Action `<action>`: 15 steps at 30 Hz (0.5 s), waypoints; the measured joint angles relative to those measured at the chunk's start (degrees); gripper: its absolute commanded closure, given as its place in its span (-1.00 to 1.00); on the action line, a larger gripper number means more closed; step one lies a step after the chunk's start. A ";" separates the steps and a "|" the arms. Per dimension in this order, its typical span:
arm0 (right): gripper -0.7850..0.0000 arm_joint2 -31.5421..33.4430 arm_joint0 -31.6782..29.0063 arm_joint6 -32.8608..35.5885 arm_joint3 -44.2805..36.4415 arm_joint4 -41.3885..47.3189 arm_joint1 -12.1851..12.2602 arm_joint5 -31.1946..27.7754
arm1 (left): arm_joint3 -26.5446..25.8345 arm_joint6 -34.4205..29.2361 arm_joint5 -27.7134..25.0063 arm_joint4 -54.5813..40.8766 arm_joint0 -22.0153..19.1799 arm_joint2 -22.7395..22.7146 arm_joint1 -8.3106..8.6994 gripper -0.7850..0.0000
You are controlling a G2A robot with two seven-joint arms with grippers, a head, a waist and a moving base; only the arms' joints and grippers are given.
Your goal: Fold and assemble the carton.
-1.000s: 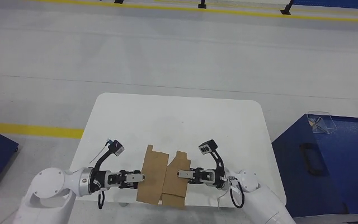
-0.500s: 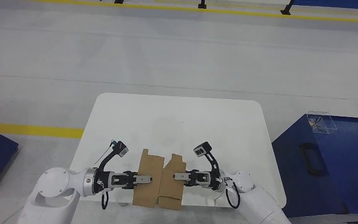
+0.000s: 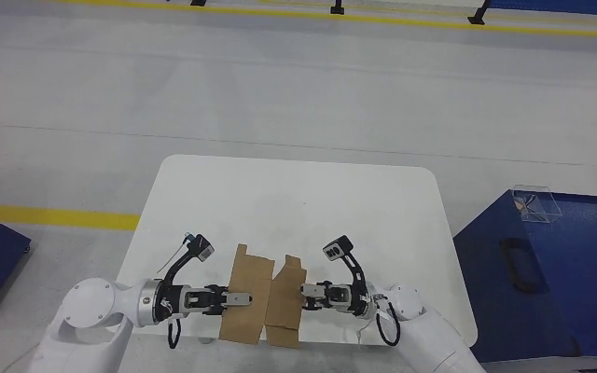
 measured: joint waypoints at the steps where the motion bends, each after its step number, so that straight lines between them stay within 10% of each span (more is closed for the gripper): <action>1: -1.00 0.33 0.01 -0.63 -0.46 -0.77 0.05 -0.22 | 0.00 0.00 0.00 0.00 0.00 0.00 0.00 1.00; 6: -1.00 6.05 -1.83 -9.54 -5.04 -8.41 0.93 -7.42 | -0.53 1.58 -1.49 -1.11 0.42 0.30 -0.22 1.00; 15: -1.00 17.49 -7.87 -24.48 -10.53 -18.53 2.40 -14.00 | 2.59 25.43 -22.97 -14.51 2.32 8.26 -3.13 1.00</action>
